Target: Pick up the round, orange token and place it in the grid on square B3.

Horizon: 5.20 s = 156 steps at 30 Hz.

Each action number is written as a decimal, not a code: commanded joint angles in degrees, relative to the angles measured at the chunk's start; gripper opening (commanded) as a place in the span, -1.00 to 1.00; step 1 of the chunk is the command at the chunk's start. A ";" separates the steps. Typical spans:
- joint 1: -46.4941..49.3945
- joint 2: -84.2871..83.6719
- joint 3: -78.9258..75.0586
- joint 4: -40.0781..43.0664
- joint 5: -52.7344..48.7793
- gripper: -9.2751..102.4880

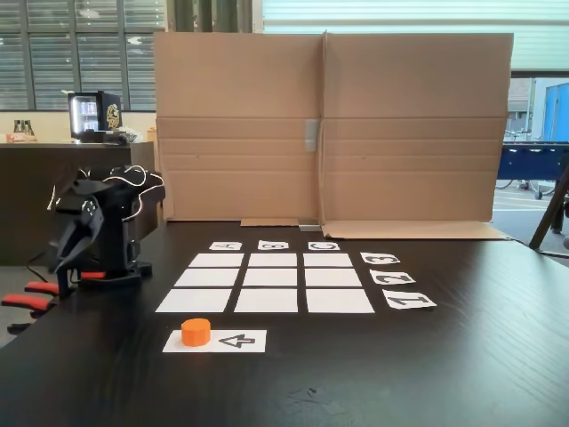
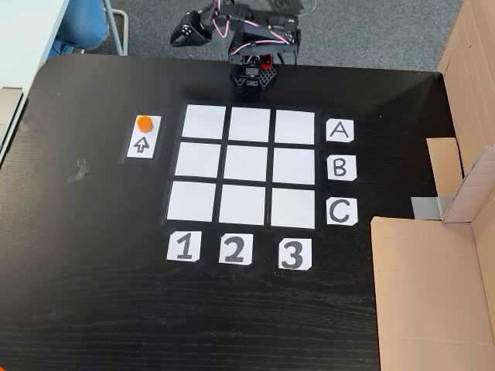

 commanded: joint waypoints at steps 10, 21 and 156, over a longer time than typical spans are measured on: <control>-5.19 -34.45 -43.15 22.15 0.18 -0.81; -7.03 -56.51 -71.89 37.35 -8.53 0.11; -45.00 -88.86 -95.89 37.27 -34.45 -0.85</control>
